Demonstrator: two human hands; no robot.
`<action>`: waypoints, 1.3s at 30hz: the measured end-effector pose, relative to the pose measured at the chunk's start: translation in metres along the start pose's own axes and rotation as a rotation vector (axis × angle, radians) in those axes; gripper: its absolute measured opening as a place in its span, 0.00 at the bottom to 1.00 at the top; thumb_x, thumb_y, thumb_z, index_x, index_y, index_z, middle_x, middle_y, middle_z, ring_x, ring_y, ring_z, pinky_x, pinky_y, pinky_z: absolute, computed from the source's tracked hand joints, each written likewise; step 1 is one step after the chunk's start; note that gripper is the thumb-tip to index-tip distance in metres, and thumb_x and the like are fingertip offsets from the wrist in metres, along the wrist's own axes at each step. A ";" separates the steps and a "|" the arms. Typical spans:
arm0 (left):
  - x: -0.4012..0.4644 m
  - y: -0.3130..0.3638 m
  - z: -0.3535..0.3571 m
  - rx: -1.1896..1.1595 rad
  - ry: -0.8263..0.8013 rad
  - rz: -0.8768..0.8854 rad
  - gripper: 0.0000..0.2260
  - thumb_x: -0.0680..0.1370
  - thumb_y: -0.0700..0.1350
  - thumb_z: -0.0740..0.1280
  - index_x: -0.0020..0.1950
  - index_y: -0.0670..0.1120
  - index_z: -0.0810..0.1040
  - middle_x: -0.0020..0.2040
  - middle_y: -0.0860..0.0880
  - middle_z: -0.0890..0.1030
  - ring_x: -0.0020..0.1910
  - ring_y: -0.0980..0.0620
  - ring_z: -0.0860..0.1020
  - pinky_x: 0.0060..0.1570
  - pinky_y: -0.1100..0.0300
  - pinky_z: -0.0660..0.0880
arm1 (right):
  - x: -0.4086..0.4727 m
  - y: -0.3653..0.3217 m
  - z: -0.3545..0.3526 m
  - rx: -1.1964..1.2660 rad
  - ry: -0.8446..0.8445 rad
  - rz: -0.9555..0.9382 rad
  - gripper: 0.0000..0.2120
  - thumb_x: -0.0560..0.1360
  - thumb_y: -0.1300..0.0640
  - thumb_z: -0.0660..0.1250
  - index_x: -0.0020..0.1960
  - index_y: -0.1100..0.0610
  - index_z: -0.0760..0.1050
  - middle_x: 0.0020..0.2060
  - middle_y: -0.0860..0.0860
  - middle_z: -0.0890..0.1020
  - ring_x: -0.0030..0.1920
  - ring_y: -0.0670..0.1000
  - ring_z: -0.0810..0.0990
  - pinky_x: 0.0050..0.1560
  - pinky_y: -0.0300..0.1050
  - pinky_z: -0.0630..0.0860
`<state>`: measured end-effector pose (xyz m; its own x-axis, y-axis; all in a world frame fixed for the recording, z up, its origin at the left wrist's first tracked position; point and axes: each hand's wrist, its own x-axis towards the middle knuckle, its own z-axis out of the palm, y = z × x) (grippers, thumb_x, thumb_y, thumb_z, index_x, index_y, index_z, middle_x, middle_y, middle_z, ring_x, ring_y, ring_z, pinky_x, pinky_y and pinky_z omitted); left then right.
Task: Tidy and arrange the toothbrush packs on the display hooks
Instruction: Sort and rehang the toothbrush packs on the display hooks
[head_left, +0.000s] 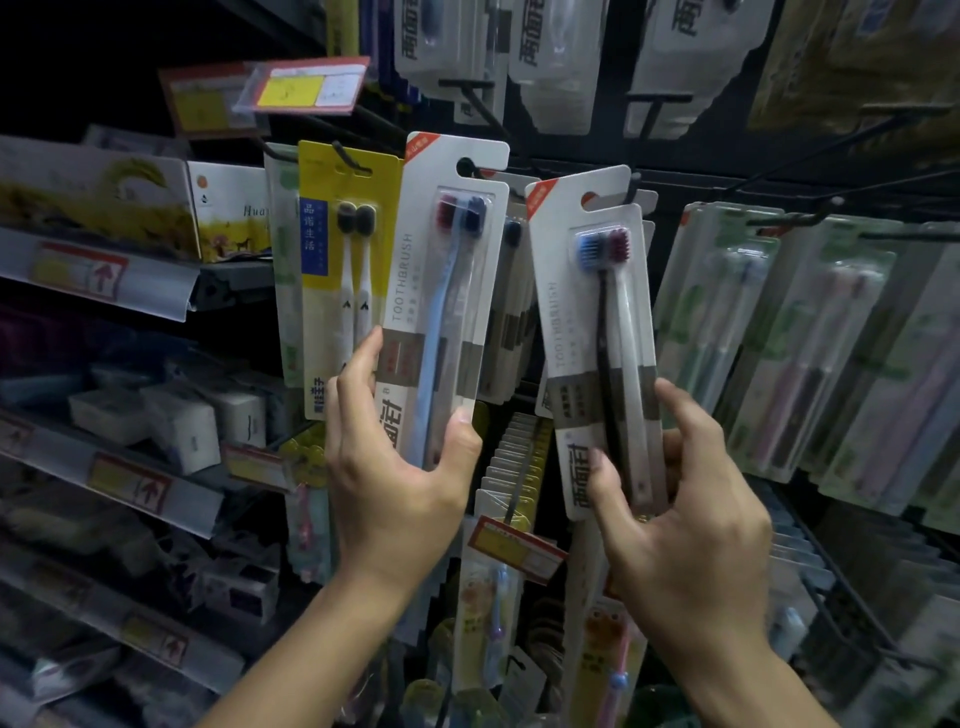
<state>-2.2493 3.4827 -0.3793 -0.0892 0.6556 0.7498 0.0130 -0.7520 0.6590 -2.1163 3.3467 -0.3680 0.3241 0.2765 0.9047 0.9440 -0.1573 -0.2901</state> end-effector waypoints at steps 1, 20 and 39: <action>0.000 0.000 0.000 0.001 0.000 -0.003 0.35 0.75 0.53 0.73 0.80 0.48 0.66 0.74 0.54 0.71 0.73 0.59 0.69 0.69 0.75 0.62 | 0.000 -0.001 0.000 0.007 0.001 0.008 0.29 0.76 0.53 0.76 0.73 0.62 0.73 0.55 0.58 0.85 0.53 0.57 0.86 0.54 0.46 0.80; -0.003 0.011 0.005 0.002 0.068 -0.060 0.35 0.75 0.54 0.71 0.80 0.46 0.66 0.74 0.47 0.73 0.74 0.50 0.71 0.72 0.53 0.70 | 0.006 -0.003 -0.009 0.088 -0.055 0.128 0.32 0.74 0.49 0.77 0.74 0.59 0.72 0.44 0.44 0.75 0.33 0.34 0.74 0.37 0.25 0.65; 0.003 0.019 0.011 0.078 -0.017 -0.086 0.36 0.76 0.56 0.71 0.81 0.50 0.64 0.75 0.56 0.68 0.72 0.64 0.64 0.68 0.69 0.61 | 0.006 0.002 -0.009 0.039 -0.083 0.114 0.32 0.74 0.49 0.77 0.73 0.58 0.71 0.47 0.51 0.82 0.32 0.35 0.72 0.34 0.29 0.66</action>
<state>-2.2382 3.4708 -0.3640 -0.0763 0.7187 0.6911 0.0836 -0.6861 0.7227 -2.1133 3.3399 -0.3602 0.4316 0.3364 0.8370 0.9021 -0.1554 -0.4027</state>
